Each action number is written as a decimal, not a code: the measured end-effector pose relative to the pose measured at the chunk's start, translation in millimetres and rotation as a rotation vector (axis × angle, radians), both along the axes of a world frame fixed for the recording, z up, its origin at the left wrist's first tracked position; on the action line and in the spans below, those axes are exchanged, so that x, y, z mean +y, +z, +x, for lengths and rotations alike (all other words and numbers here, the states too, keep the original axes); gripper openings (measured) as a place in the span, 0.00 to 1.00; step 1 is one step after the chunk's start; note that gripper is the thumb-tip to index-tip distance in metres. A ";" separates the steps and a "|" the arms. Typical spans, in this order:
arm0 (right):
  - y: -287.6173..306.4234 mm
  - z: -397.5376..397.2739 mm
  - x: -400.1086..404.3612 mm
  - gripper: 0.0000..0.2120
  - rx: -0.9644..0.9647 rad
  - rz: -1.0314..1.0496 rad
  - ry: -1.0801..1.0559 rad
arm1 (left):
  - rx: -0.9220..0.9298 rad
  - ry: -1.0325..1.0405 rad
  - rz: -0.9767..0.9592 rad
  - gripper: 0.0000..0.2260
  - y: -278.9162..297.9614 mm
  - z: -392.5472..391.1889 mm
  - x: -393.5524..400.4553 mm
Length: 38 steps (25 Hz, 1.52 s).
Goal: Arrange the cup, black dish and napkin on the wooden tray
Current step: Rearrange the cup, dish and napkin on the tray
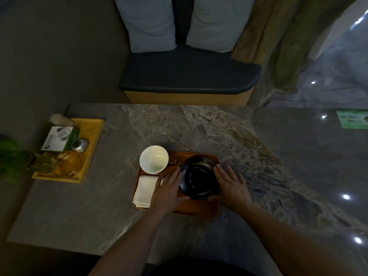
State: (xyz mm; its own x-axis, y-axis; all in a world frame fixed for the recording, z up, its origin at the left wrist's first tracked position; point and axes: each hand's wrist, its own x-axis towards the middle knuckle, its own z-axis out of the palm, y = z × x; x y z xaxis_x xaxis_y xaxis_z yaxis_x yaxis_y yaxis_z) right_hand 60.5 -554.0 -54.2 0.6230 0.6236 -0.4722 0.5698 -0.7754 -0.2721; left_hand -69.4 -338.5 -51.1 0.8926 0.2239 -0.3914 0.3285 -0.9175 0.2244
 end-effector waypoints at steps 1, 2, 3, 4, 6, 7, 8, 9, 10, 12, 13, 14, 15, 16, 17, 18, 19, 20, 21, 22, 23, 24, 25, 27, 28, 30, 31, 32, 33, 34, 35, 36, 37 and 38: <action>-1.3 -4.5 -2.1 0.52 0.005 0.010 -0.009 | 0.005 -0.008 0.001 0.41 -0.1 -2.8 0.6; -2.7 -8.9 -3.5 0.52 0.004 0.015 -0.015 | 0.010 -0.014 0.002 0.41 -0.2 -5.7 0.6; -3.9 -13.1 -5.1 0.51 0.002 0.017 -0.016 | 0.016 -0.016 -0.003 0.41 -0.5 -8.8 0.6; -4.9 -17.5 -6.4 0.51 0.002 0.016 -0.017 | 0.024 -0.016 -0.013 0.41 -1.1 -11.7 0.6; -6.4 -26.4 -9.5 0.51 0.001 0.018 -0.024 | 0.038 -0.021 -0.022 0.41 -2.9 -18.1 1.3; -6.7 -30.5 -11.2 0.51 -0.001 0.017 -0.028 | 0.039 -0.027 -0.020 0.41 -3.6 -21.4 1.4; -6.8 -34.2 -12.5 0.51 -0.005 0.016 -0.029 | 0.036 -0.032 -0.020 0.41 -4.5 -24.4 1.6; -6.8 -37.6 -13.4 0.50 -0.009 0.017 -0.028 | 0.034 -0.036 -0.024 0.41 -5.5 -27.1 2.0; -6.8 -41.1 -14.3 0.50 -0.011 0.021 -0.029 | 0.034 -0.038 -0.030 0.41 -6.6 -29.8 2.3; -7.1 -45.8 -15.4 0.50 -0.012 0.029 -0.038 | 0.032 -0.041 -0.027 0.42 -8.5 -33.2 2.0; -7.1 -46.6 -15.6 0.50 -0.007 0.032 -0.043 | 0.034 -0.041 -0.020 0.42 -8.6 -33.9 2.1; -7.1 -46.8 -15.7 0.50 -0.003 0.036 -0.048 | 0.038 -0.038 -0.017 0.42 -8.5 -33.6 2.2; -7.2 -46.6 -15.7 0.50 -0.001 0.039 -0.050 | 0.043 -0.034 -0.017 0.43 -8.9 -33.4 2.6; -7.4 -46.2 -15.7 0.50 -0.002 0.040 -0.051 | 0.050 -0.029 -0.018 0.44 -9.3 -33.2 2.4; -7.6 -46.1 -15.5 0.51 -0.003 0.039 -0.054 | 0.059 -0.025 -0.019 0.45 -9.1 -33.1 1.8; -7.9 -46.3 -15.1 0.51 -0.005 0.037 -0.057 | 0.070 -0.018 -0.024 0.46 -8.7 -32.6 0.8; -8.7 -46.7 -14.1 0.51 -0.008 0.035 -0.063 | 0.077 -0.006 -0.034 0.47 -8.4 -31.6 0.3; -9.9 -47.9 -12.7 0.51 -0.008 0.036 -0.073 | 0.081 0.008 -0.044 0.47 -8.3 -30.4 0.3; -11.1 -49.3 -11.1 0.51 -0.006 0.039 -0.086 | 0.081 0.020 -0.051 0.47 -7.8 -29.0 0.7; -12.1 -50.4 -9.1 0.51 -0.002 0.045 -0.097 | 0.078 0.030 -0.056 0.47 -7.1 -27.6 1.6; -13.0 -51.1 -7.3 0.51 0.000 0.048 -0.103 | 0.072 0.035 -0.062 0.48 -6.0 -26.2 3.2; -13.6 -51.2 -5.3 0.50 0.000 0.050 -0.106 | 0.069 0.038 -0.066 0.48 -5.0 -25.1 5.2; -13.8 -51.4 -3.2 0.50 -0.002 0.055 -0.107 | 0.069 0.041 -0.067 0.48 -4.4 -24.7 7.9; -13.6 -51.2 0.5 0.50 -0.008 0.071 -0.109 | 0.072 0.050 -0.062 0.47 -4.2 -25.0 11.9; -13.4 -50.7 1.6 0.50 -0.006 0.075 -0.107 | 0.073 0.052 -0.060 0.47 -4.1 -25.0 12.5; -13.4 -48.3 3.0 0.50 0.000 0.073 -0.096 | 0.064 0.065 -0.058 0.47 -3.9 -26.0 11.3; -13.1 -46.1 2.5 0.50 -0.001 0.072 -0.089 | 0.055 0.079 -0.061 0.47 -4.0 -26.8 9.7; -12.6 -42.8 2.1 0.50 -0.002 0.071 -0.081 | 0.045 0.095 -0.066 0.47 -4.2 -27.2 7.9; -11.9 -39.2 2.1 0.50 0.000 0.068 -0.070 | 0.037 0.109 -0.072 0.47 -4.2 -28.0 6.7; -11.4 -36.1 2.6 0.50 0.006 0.065 -0.058 | 0.029 0.116 -0.075 0.46 -4.1 -29.0 6.1; -11.0 -34.1 2.9 0.51 0.013 0.067 -0.050 | 0.024 0.116 -0.074 0.46 -4.1 -30.0 5.7; -10.5 -33.3 3.1 0.51 0.020 0.075 -0.050 | 0.019 0.114 -0.070 0.46 -4.0 -30.5 5.4; -10.3 -33.3 2.8 0.52 0.027 0.088 -0.058 | 0.014 0.114 -0.068 0.46 -3.8 -30.7 5.5; -10.3 -33.1 2.8 0.53 0.028 0.099 -0.071 | 0.007 0.125 -0.073 0.46 -3.2 -30.8 6.0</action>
